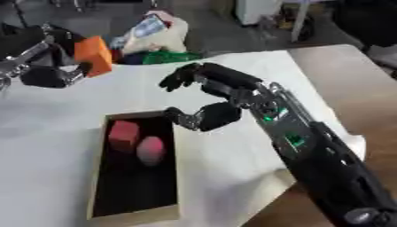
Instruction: Pick up objects on the table and place them in the box.
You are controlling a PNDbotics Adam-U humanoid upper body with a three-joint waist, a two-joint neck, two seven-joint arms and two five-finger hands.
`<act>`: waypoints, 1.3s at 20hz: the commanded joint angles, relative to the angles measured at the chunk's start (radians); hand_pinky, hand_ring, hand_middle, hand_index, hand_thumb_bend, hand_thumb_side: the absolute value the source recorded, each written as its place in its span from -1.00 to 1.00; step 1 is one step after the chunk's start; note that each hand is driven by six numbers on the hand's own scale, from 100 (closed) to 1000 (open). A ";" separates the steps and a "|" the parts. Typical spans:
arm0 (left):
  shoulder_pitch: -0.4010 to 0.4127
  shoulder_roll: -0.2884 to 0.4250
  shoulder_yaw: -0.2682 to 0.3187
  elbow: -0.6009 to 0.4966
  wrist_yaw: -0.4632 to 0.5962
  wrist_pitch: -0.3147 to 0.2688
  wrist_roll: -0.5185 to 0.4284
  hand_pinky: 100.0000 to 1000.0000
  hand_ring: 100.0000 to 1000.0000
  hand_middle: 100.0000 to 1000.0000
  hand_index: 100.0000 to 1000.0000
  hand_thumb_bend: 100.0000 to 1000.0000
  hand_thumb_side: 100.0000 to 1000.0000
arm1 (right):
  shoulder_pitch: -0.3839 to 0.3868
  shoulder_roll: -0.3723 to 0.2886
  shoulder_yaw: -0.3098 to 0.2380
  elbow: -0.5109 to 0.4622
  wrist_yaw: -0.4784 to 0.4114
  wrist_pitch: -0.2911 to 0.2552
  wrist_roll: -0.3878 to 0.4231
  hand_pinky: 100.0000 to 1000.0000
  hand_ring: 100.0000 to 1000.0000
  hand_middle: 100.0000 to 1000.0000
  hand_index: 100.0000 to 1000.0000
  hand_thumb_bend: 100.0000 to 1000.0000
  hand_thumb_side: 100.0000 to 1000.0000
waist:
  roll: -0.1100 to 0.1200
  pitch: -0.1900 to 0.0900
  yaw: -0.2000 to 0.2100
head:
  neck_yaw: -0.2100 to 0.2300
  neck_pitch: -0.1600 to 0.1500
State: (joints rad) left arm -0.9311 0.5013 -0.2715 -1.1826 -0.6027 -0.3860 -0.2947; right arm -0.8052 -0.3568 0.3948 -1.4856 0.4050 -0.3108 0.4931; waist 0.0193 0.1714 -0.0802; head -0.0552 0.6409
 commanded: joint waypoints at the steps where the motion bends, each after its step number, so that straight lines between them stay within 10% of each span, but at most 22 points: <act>1: -0.004 0.031 -0.038 -0.033 0.046 -0.012 -0.062 0.32 0.03 -0.06 0.55 -0.73 0.30 | -0.027 -0.001 0.009 -0.011 -0.022 -0.005 0.024 0.50 0.53 0.38 0.71 -0.75 0.31 | -0.002 -0.023 -0.001 | -0.005 0.002; 11: 0.032 0.002 -0.137 0.051 0.083 -0.115 -0.212 0.38 0.16 0.08 0.63 -0.56 0.56 | -0.036 0.003 0.027 -0.037 -0.064 0.008 0.077 0.46 0.53 0.38 0.71 -0.75 0.32 | -0.007 -0.023 -0.009 | -0.011 -0.002; 19: 0.056 0.023 -0.132 0.032 0.055 -0.162 -0.237 0.58 0.52 0.53 0.91 0.03 0.88 | -0.033 0.002 0.027 -0.032 -0.080 0.015 0.091 0.47 0.52 0.37 0.70 -0.76 0.34 | -0.008 -0.025 -0.001 | -0.016 -0.002; 26: 0.133 0.078 -0.002 -0.079 0.128 -0.060 -0.097 0.51 0.42 0.42 0.89 -0.43 0.90 | -0.024 -0.009 0.010 -0.026 -0.059 0.020 0.073 0.48 0.52 0.37 0.71 -0.76 0.34 | -0.013 -0.024 0.009 | -0.021 -0.004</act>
State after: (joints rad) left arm -0.7846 0.5395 -0.3104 -1.2257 -0.4988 -0.4648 -0.4203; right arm -0.8161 -0.3488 0.4201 -1.5036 0.3379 -0.2911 0.5721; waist 0.0053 0.1670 -0.0727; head -0.0737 0.6409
